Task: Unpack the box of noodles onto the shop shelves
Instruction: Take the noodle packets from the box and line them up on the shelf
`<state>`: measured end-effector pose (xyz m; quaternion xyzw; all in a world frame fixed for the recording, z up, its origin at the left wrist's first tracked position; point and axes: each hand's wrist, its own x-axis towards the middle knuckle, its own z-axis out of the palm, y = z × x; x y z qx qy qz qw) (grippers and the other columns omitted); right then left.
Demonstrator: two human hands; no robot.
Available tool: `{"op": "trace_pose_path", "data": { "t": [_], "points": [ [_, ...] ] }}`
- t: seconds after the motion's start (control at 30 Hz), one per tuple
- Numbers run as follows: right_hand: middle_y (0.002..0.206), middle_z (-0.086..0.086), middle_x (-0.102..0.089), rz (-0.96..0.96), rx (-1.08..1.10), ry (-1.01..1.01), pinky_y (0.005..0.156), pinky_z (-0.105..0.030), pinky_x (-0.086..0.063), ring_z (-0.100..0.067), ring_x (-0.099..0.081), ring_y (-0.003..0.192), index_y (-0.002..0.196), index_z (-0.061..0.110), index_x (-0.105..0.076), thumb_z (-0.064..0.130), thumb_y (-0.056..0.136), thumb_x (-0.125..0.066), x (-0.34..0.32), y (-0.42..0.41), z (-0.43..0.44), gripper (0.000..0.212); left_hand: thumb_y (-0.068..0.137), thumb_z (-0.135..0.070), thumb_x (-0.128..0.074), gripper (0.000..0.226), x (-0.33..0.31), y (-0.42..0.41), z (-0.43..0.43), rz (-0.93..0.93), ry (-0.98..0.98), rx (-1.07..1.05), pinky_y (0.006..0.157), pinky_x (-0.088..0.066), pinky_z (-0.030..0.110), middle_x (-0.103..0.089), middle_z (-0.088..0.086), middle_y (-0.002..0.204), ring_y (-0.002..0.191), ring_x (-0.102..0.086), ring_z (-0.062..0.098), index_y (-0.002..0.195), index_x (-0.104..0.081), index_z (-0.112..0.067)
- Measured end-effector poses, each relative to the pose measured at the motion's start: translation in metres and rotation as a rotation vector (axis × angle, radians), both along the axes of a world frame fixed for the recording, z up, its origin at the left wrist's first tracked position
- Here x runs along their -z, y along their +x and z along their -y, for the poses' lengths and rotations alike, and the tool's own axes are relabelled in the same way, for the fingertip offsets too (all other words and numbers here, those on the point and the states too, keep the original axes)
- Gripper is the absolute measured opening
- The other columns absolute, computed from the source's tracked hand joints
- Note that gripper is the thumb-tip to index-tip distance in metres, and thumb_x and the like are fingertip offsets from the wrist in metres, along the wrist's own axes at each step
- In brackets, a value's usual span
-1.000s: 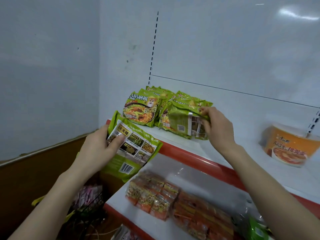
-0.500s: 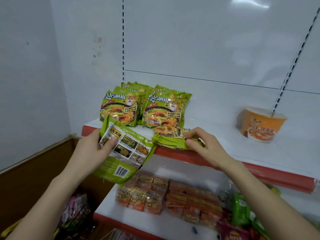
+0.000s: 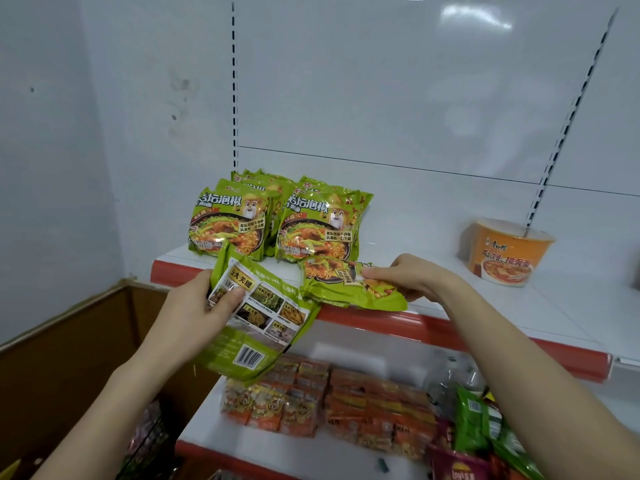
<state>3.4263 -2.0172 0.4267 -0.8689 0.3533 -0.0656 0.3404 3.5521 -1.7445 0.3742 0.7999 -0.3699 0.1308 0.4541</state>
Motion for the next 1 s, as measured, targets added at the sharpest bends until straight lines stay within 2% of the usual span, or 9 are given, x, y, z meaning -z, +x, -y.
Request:
{"op": "trace_pose_path", "data": {
  "t": [0.07, 0.13, 0.23, 0.33, 0.43, 0.57, 0.67, 0.8, 1.0],
  "points": [
    [0.041, 0.004, -0.034, 0.051, 0.009, 0.015, 0.049, -0.021, -0.032, -0.014, -0.033, 0.046, 0.057, 0.014, -0.040, 0.046, 0.076, -0.069, -0.003, -0.002, 0.003, 0.048, 0.088, -0.030, -0.057, 0.012, 0.000, 0.001, -0.001, -0.017, 0.001, 0.005, 0.064, -0.039, 0.017, -0.062, -0.008, 0.081, 0.075, -0.056, 0.005, 0.096, -0.056, -0.022],
    [0.036, 0.008, -0.034, 0.147, 0.010, 0.021, 0.044, -0.018, -0.030, -0.011, -0.033, 0.041, 0.060, 0.012, -0.045, 0.041, 0.073, -0.074, -0.009, -0.008, 0.009, 0.043, 0.088, -0.028, -0.058, 0.010, 0.001, 0.003, -0.004, -0.030, -0.003, -0.003, 0.063, -0.039, 0.017, -0.059, -0.015, 0.079, 0.075, -0.055, 0.004, 0.095, -0.056, -0.022],
    [0.063, -0.001, -0.062, 0.324, 0.002, 0.034, 0.051, -0.020, -0.043, -0.009, -0.054, 0.053, 0.084, 0.004, -0.062, 0.030, 0.066, -0.081, -0.018, -0.013, 0.016, 0.036, 0.087, -0.028, -0.058, 0.010, 0.003, 0.005, -0.004, -0.033, -0.001, -0.009, 0.062, -0.039, 0.018, -0.058, -0.016, 0.078, 0.074, -0.056, 0.007, 0.096, -0.056, -0.023],
    [0.090, -0.011, -0.064, 0.461, -0.014, -0.037, 0.063, -0.027, -0.047, -0.018, -0.061, 0.076, 0.104, 0.004, -0.063, 0.025, 0.067, -0.081, -0.020, -0.007, 0.015, 0.047, 0.087, -0.028, -0.059, 0.011, 0.005, 0.004, -0.001, -0.045, 0.002, 0.005, 0.062, -0.040, 0.018, -0.059, -0.018, 0.080, 0.074, -0.057, 0.006, 0.096, -0.056, -0.024],
    [0.096, -0.011, -0.066, 0.644, -0.028, -0.093, 0.066, -0.025, -0.048, -0.021, -0.063, 0.086, 0.109, 0.004, -0.062, 0.023, 0.070, -0.079, -0.028, 0.005, 0.011, 0.046, 0.087, -0.031, -0.058, 0.013, 0.004, 0.006, -0.001, -0.066, -0.008, 0.017, 0.065, -0.043, 0.019, -0.062, -0.015, 0.084, 0.078, -0.059, 0.006, 0.097, -0.058, -0.024],
    [0.092, -0.004, -0.066, 0.822, -0.078, -0.191, 0.077, -0.033, -0.051, -0.016, -0.063, 0.085, 0.099, 0.014, -0.065, 0.019, 0.076, -0.074, -0.048, 0.034, 0.002, 0.026, 0.086, -0.031, -0.059, 0.013, 0.005, 0.012, -0.009, -0.067, -0.019, -0.027, 0.067, -0.043, 0.018, -0.061, -0.018, 0.084, 0.079, -0.059, 0.004, 0.098, -0.057, -0.026],
    [0.098, 0.001, -0.065, 0.822, -0.113, -0.312, 0.085, -0.030, -0.047, -0.012, -0.059, 0.094, 0.109, 0.012, -0.066, 0.025, 0.078, -0.072, -0.054, 0.067, -0.011, 0.033, 0.086, -0.030, -0.060, 0.010, 0.007, 0.016, -0.017, -0.085, -0.021, -0.055, 0.070, -0.044, 0.019, -0.064, -0.015, 0.087, 0.082, -0.060, 0.005, 0.095, -0.059, -0.027],
    [0.103, -0.001, -0.068, 0.796, -0.217, -0.391, 0.084, -0.033, -0.047, -0.016, -0.060, 0.093, 0.109, 0.015, -0.067, 0.032, 0.081, -0.068, -0.054, 0.120, -0.035, 0.033, 0.086, -0.028, -0.060, 0.012, 0.007, 0.020, -0.030, -0.087, -0.022, -0.124, 0.065, -0.039, 0.013, -0.057, -0.022, 0.082, 0.079, -0.054, -0.005, 0.085, -0.052, -0.036],
    [0.122, -0.005, -0.063, 0.630, -0.332, -0.539, 0.086, -0.033, -0.044, -0.023, -0.057, 0.110, 0.122, 0.014, -0.059, 0.039, 0.085, -0.062, -0.052, 0.187, -0.070, 0.045, 0.087, -0.033, -0.058, 0.012, 0.010, 0.027, -0.048, -0.093, 0.030, -0.215, 0.058, -0.037, 0.015, -0.058, -0.020, 0.079, 0.075, -0.055, -0.004, 0.081, -0.049, -0.038]
  ]
}}
